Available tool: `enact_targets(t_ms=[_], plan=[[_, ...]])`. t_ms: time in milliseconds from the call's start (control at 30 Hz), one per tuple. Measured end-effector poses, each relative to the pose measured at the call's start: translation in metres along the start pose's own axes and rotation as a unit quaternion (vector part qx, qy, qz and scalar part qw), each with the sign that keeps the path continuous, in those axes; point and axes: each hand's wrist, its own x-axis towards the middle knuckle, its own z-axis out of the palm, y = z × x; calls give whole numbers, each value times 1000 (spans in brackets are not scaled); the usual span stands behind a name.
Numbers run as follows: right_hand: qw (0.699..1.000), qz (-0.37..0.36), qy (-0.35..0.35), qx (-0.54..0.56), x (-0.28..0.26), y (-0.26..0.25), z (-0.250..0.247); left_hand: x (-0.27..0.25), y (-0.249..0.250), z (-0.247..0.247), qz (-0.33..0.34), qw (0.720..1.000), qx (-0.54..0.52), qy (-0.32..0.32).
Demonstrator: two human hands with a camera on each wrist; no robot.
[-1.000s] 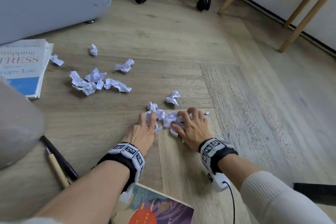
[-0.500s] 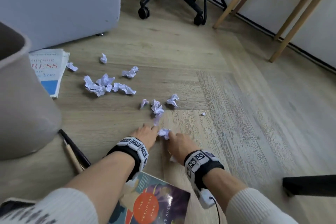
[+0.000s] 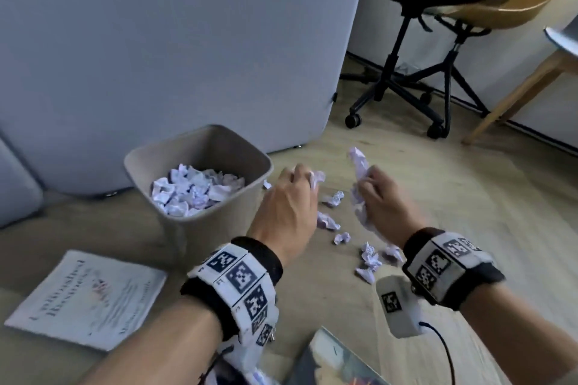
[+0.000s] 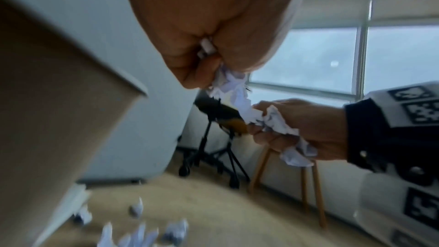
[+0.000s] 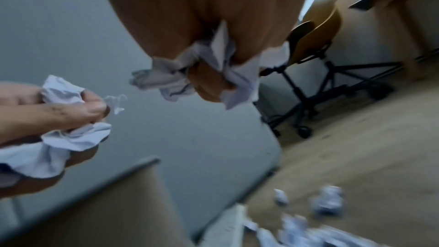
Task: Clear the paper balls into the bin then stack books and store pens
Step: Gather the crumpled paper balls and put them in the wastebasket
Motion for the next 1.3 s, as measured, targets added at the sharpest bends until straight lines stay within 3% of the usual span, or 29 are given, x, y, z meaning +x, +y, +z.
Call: enact_targets(t_ms=[100, 200, 267, 333, 367, 400, 467, 533, 667, 767, 867, 967, 1100, 1233, 1300], plan=[[998, -51, 21, 28, 32, -68, 42, 8, -16, -54, -10, 987, -13, 158], [995, -100, 2, 31, 51, -123, 90, 15, -52, -86, -112, 967, -14, 227], [995, -96, -29, -5, 54, -145, 122, 15, -82, -94, -220, 960, -14, 174], [993, -44, -79, -72, 55, -153, 151, 11, -105, -96, -306, 952, 20, 17], [988, -25, -110, -104, 55, -152, 161, 10, -112, -97, -316, 947, 26, -43], [979, -27, -148, -140, 57, -147, 170, 9, -117, -97, -312, 947, 17, -69], [967, -46, -201, -153, 60, -139, 177, 10, -122, -101, -292, 955, -13, -55], [974, -26, -214, -69, 62, -134, 171, 11, -124, -103, -278, 960, -26, -18], [988, -23, -118, 93, 63, -122, 143, 10, -108, -99, -221, 972, 12, 84], [993, -42, -42, 104, 58, -93, 105, 14, -75, -82, -90, 986, -35, 134], [999, -41, 2, -10, 49, -36, 63, 13, -41, -39, 17, 998, -44, 44], [988, 7, 6, -155, 33, 34, 25, 5, -25, 25, 21, 994, -27, -105], [942, 98, -51, -318, -6, 100, -20, -12, -27, 110, -44, 952, 22, -301], [900, 158, -83, -399, -39, 153, -38, -26, -49, 175, -130, 900, 135, -392], [884, 165, -107, -425, -46, 178, -35, -27, -62, 193, -186, 857, 183, -444]])
